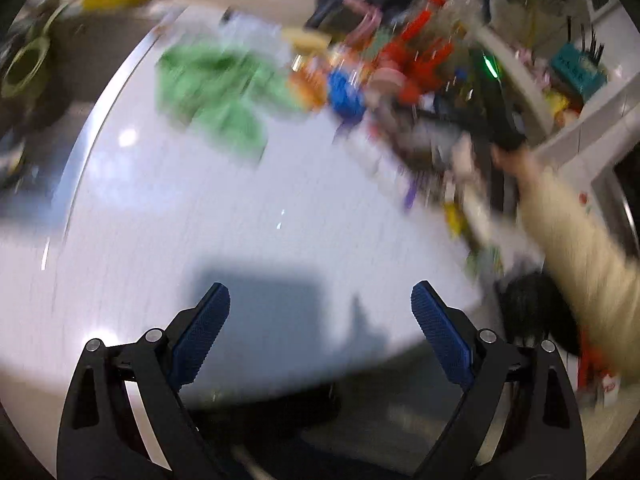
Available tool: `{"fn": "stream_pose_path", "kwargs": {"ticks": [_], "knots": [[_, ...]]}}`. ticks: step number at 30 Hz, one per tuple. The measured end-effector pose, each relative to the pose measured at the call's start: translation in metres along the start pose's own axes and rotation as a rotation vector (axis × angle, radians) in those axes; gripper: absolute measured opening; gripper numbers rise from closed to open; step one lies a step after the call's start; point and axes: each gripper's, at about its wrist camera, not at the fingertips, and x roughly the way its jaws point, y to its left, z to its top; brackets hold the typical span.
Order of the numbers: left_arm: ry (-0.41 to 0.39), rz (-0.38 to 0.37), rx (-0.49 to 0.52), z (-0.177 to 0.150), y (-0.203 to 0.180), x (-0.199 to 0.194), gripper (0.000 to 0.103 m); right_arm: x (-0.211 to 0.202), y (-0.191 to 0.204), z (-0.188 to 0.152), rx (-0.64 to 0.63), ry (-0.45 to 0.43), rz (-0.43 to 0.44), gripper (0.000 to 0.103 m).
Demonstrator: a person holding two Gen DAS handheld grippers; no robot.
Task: Collect trash
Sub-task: 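Grasp the red box and white tissue with the right tool while the left tool grasps the blue Deeyeo pack, then carry the red box, tissue and blue pack to the black bin and open both tools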
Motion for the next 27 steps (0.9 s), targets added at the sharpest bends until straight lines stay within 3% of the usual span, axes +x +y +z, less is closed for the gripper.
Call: {"fn": "stream_pose_path", "kwargs": {"ticks": [4,8,12,17,20,22,27], "knots": [[-0.019,0.006,0.028,0.077,-0.018,0.053,0.09,-0.043,-0.011,-0.009,0.188,-0.149,0.084,0.054],[-0.02,0.137,0.11,0.127,-0.042,0.118,0.09,-0.082,-0.021,-0.031,0.406,-0.273,0.152,0.054],[0.0,0.253,0.229,0.152,-0.077,0.169,0.09,-0.104,-0.012,-0.051,0.484,-0.317,0.171,0.054],[0.044,0.44,0.355,0.155,-0.096,0.218,0.09,-0.119,-0.01,-0.069,0.522,-0.324,0.17,0.054],[0.045,0.528,0.415,0.154,-0.098,0.234,0.064,-0.12,-0.01,-0.076,0.533,-0.325,0.164,0.054],[0.015,0.521,0.42,0.155,-0.098,0.233,0.044,-0.123,-0.01,-0.081,0.537,-0.33,0.164,0.055],[-0.036,0.488,0.409,0.155,-0.093,0.216,0.039,-0.127,-0.008,-0.083,0.538,-0.348,0.162,0.055]]}}
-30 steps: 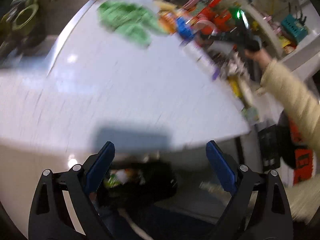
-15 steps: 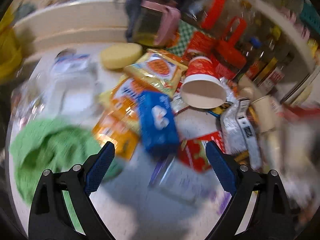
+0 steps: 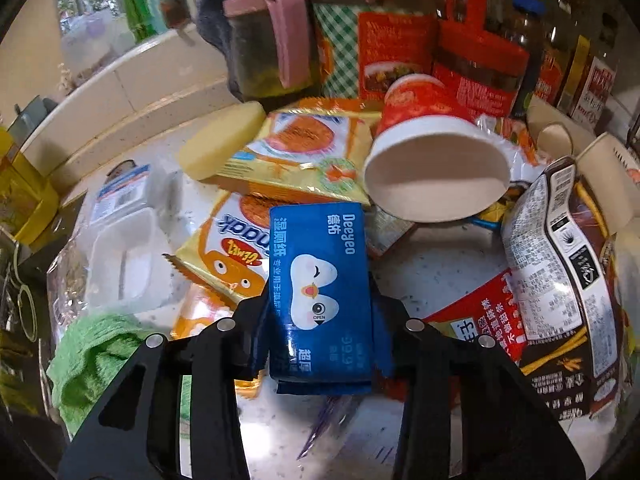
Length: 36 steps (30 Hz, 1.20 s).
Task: Collect trash
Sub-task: 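Carry the red box, tissue and blue pack to the black bin and open both tools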
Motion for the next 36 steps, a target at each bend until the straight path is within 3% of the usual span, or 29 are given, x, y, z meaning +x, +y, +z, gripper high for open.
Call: {"fn": "stream_pose_path", "kwargs": {"ticks": [6,10,16,22,26,31,36], "knots": [[-0.081,-0.054,-0.05,-0.017,0.03,-0.053,0.039,-0.003,0.011,-0.002,-0.006,-0.019,0.012,0.055],[-0.118,-0.036,-0.085,-0.035,0.039,-0.103,0.039,-0.001,0.022,-0.008,-0.02,-0.011,0.027,0.055],[-0.108,-0.037,-0.08,-0.091,0.05,-0.169,0.039,-0.011,0.047,-0.037,-0.05,0.028,0.057,0.055],[-0.023,-0.1,-0.026,-0.177,0.045,-0.223,0.039,-0.032,0.083,-0.094,-0.096,0.16,0.123,0.055],[0.088,-0.135,0.054,-0.242,0.035,-0.236,0.039,-0.045,0.101,-0.152,-0.092,0.311,0.144,0.055],[0.299,-0.22,0.145,-0.32,0.019,-0.215,0.039,-0.05,0.099,-0.221,-0.042,0.484,0.117,0.055],[0.435,-0.275,0.184,-0.367,0.002,-0.161,0.04,-0.028,0.08,-0.279,-0.036,0.6,0.041,0.055]]}}
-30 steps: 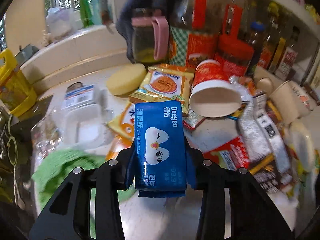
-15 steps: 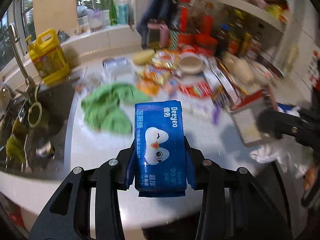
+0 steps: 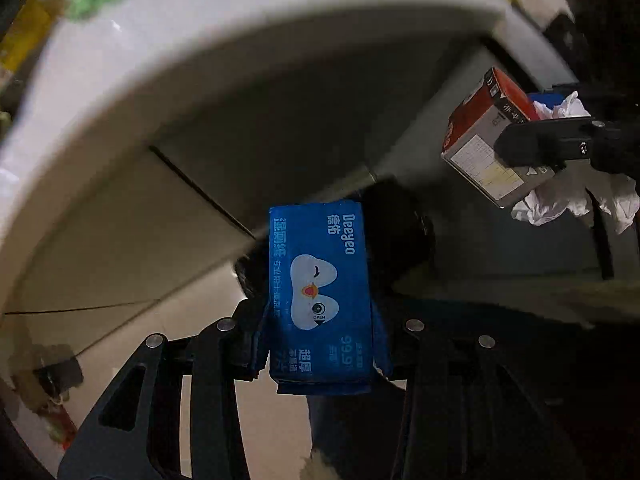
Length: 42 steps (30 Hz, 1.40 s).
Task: Collect trash
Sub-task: 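Carry the red box, tissue and blue pack to the black bin and open both tools, then grasp the purple-white rice cake pack with the right tool while the left tool grasps the green towel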
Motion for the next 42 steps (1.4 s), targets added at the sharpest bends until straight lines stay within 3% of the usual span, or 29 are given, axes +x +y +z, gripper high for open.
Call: {"fn": "stream_pose_path", "kwargs": {"ticks": [2,4,5,9,12,14,16,20,25,31,40,42], "knots": [[0.051,-0.014,-0.02,0.002,0.004,0.03,0.04,0.021,-0.013,-0.01,0.015,0.015,-0.046,0.063],[0.083,-0.034,-0.056,0.005,0.009,0.047,0.056,0.032,-0.024,-0.014,0.046,0.019,-0.057,0.088],[0.086,-0.051,-0.073,0.007,0.011,0.052,0.069,0.037,-0.03,-0.014,0.06,0.019,-0.077,0.088],[0.064,-0.006,-0.074,0.018,0.012,0.049,0.083,0.027,-0.032,-0.006,0.056,0.0,-0.102,0.091],[0.036,0.021,-0.093,0.026,0.014,0.018,0.083,-0.009,-0.015,0.014,-0.01,-0.093,-0.069,0.092],[-0.009,0.055,-0.114,0.032,0.016,-0.006,0.084,-0.045,0.005,0.043,-0.085,-0.229,-0.05,0.099],[-0.086,0.099,-0.157,0.042,0.02,-0.042,0.089,-0.075,0.02,0.076,-0.177,-0.364,-0.054,0.098],[-0.226,0.166,-0.227,0.064,0.031,-0.096,0.09,-0.083,0.033,0.147,-0.32,-0.457,-0.153,0.098],[-0.297,0.211,-0.297,0.088,0.048,-0.124,0.09,-0.033,0.016,0.231,-0.396,-0.351,-0.294,0.098],[-0.288,0.228,-0.339,0.095,0.06,-0.122,0.091,0.013,-0.016,0.266,-0.435,-0.21,-0.381,0.098],[-0.242,0.208,-0.411,0.083,0.076,-0.112,0.091,0.041,-0.053,0.287,-0.35,-0.143,-0.372,0.098],[-0.241,0.203,-0.42,0.084,0.079,-0.112,0.091,0.041,-0.055,0.292,-0.319,-0.135,-0.287,0.085]]}}
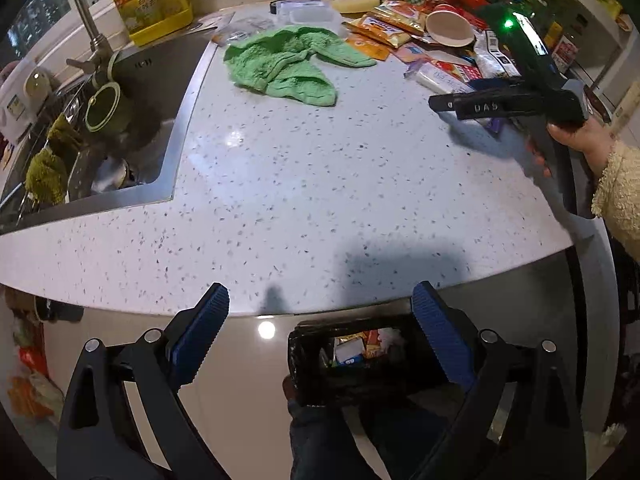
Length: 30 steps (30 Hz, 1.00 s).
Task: Collect trash
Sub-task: 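Grasp the purple-white rice cake pack with the right tool while the left tool grasps the green towel, then lower the rice cake pack and green towel into the black bin, opening both tools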
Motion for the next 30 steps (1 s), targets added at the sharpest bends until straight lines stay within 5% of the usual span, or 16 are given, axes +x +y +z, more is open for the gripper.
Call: {"fn": "stream_pose_path", "kwargs": {"ticks": [3,5,13,20,23,30], "knots": [[0.001,0.0,-0.009,0.004,0.003,0.004,0.091,-0.005,0.004,0.002,0.004,-0.023,-0.003,0.052],[0.002,-0.019,-0.016,0.008,0.005,0.006,0.091,-0.007,0.008,-0.001,0.009,-0.025,-0.004,0.044],[-0.068,-0.031,-0.019,0.047,0.021,0.012,0.091,-0.058,0.019,-0.034,0.141,-0.142,0.084,0.042],[-0.175,-0.042,-0.008,0.142,0.042,0.048,0.091,-0.115,0.023,-0.064,0.232,-0.231,0.112,0.042],[-0.141,-0.017,-0.008,0.183,0.047,0.084,0.091,-0.131,0.025,-0.074,0.262,-0.246,0.111,0.042],[-0.09,0.072,0.05,0.207,0.044,0.13,0.09,-0.149,0.032,-0.094,0.315,-0.258,0.086,0.042]]}}
